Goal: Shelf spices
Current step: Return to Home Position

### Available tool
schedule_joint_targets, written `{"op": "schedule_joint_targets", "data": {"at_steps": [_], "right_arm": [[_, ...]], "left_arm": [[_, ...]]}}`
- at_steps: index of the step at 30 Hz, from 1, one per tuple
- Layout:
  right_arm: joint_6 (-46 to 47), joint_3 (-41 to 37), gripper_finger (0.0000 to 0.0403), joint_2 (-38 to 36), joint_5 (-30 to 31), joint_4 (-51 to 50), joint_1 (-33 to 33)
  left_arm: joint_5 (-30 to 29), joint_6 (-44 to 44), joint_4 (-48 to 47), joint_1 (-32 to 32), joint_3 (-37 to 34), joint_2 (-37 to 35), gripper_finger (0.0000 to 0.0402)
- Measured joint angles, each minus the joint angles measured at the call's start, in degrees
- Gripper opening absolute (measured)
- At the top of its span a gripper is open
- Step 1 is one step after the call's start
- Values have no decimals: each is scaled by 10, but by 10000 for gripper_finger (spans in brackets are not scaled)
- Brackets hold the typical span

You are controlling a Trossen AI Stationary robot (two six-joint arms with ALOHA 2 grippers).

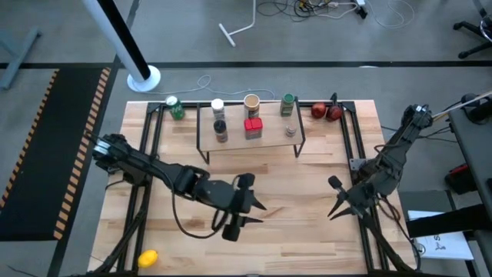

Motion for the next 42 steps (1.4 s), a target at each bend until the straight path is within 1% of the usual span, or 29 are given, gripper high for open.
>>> {"op": "schedule_joint_targets", "data": {"at_steps": [6,10,12,14,16,19,21,23,27,30,37,41,42], "right_arm": [[4,-87,23,-110,1,2,0],[13,-135,24,-186,6,3,0],[10,-153,23,-218,14,0,0],[9,-165,23,-247,33,-25,0],[16,-172,24,-270,66,-58,0],[46,-183,23,-291,137,-70,0],[51,-187,23,-298,180,-67,0],[74,-193,25,-300,196,-69,0],[97,-200,23,-296,198,-64,0],[94,-200,24,-282,183,-65,0],[86,-200,24,-252,184,-66,0],[93,-201,24,-240,184,-66,0],[93,-201,24,-237,184,-66,0]], "left_arm": [[0,-28,200,2,-178,-81,138],[-4,-58,292,2,-274,-131,132],[-18,-70,329,2,-314,-151,129],[-36,-84,360,1,-352,-168,127],[-58,-96,387,1,-382,-183,124],[-85,-107,416,2,-422,-201,120],[-92,-113,430,2,-445,-213,117],[-93,-115,435,2,-466,-225,115],[-92,-105,437,2,-504,-242,112],[-92,-103,441,2,-524,-250,112],[-92,-105,441,0,-565,-268,106],[-92,-120,445,0,-608,-270,99],[-92,-125,462,0,-622,-270,98]]}}
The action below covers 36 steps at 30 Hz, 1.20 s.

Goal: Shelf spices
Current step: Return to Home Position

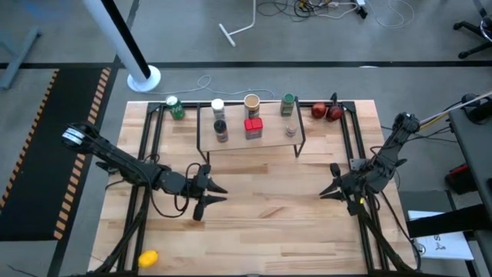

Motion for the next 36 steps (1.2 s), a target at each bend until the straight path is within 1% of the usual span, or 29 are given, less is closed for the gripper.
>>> {"op": "schedule_joint_targets", "data": {"at_steps": [8,12,24,28,32,36], "right_arm": [[0,0,24,7,0,0,0],[0,0,25,7,0,0,0],[0,-1,30,7,0,1,0],[0,-1,35,7,0,1,0],[-1,-1,39,6,0,1,0],[-1,-1,45,6,-1,1,0]], "left_arm": [[15,8,223,0,-139,0,84],[15,8,286,0,-187,0,79],[15,-22,293,0,-248,0,78],[15,-49,291,0,-263,0,78],[15,-68,271,0,-265,0,77],[15,-91,228,0,-265,0,77]]}}
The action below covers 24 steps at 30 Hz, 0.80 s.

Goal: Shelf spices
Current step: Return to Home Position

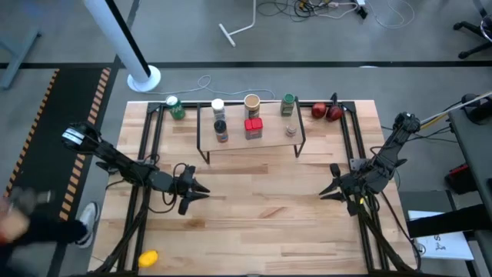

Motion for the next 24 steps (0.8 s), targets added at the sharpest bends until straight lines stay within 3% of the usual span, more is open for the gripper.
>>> {"op": "schedule_joint_targets", "data": {"at_steps": [8,16,24], "right_arm": [[0,0,58,-20,0,0,0],[0,0,68,-96,0,2,0],[0,-3,59,-94,-9,30,0]], "left_arm": [[18,-60,-115,0,0,0,77],[36,-50,-121,0,0,0,77],[36,-47,-131,0,-1,0,77]]}}
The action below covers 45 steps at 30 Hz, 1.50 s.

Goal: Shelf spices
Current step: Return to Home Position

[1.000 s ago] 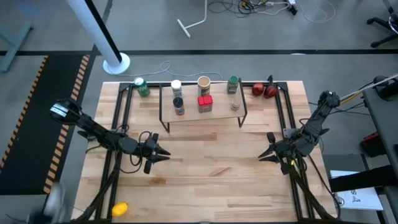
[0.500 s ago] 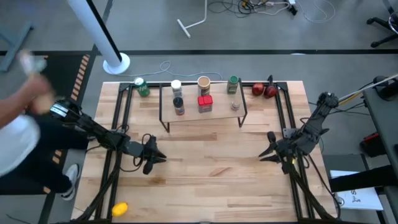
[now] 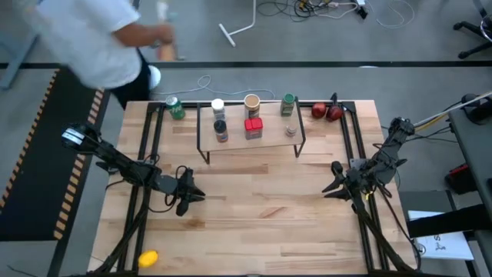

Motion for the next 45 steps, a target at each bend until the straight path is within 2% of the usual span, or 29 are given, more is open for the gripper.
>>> {"op": "schedule_joint_targets", "data": {"at_steps": [12,29,38,45], "right_arm": [[0,-4,39,0,-1,11,0],[0,-7,72,0,-1,19,0],[0,-7,77,0,-1,19,0],[0,-7,62,0,-1,19,0]], "left_arm": [[-1,-18,-10,0,0,0,77],[-2,-18,-5,0,36,-3,77],[-2,-18,4,0,3,-88,77],[-1,-18,-66,0,1,-173,78]]}}
